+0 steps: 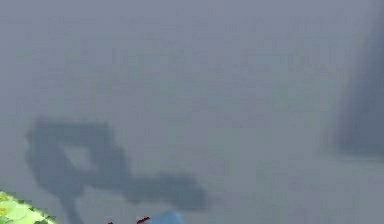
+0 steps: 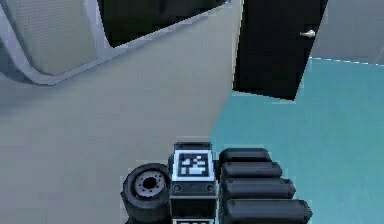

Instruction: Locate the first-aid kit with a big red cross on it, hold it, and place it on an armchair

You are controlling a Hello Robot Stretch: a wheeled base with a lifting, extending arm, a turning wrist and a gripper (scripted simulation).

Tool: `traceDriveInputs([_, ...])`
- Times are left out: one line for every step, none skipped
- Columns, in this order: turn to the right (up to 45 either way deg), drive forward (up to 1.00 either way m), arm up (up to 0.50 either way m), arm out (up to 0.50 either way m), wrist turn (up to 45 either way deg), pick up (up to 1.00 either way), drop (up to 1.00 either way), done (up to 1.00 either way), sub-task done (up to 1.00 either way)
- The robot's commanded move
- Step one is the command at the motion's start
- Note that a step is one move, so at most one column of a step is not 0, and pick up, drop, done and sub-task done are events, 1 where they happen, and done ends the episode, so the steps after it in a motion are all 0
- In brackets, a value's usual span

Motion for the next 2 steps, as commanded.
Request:
traceDriveInputs([45.0,0.00,0.00,0.00,0.0,0.00,0.00,0.00,0.00])
traceDriveInputs([42.0,0.00,0.00,0.00,0.0,0.00,0.00,0.00,0.00])
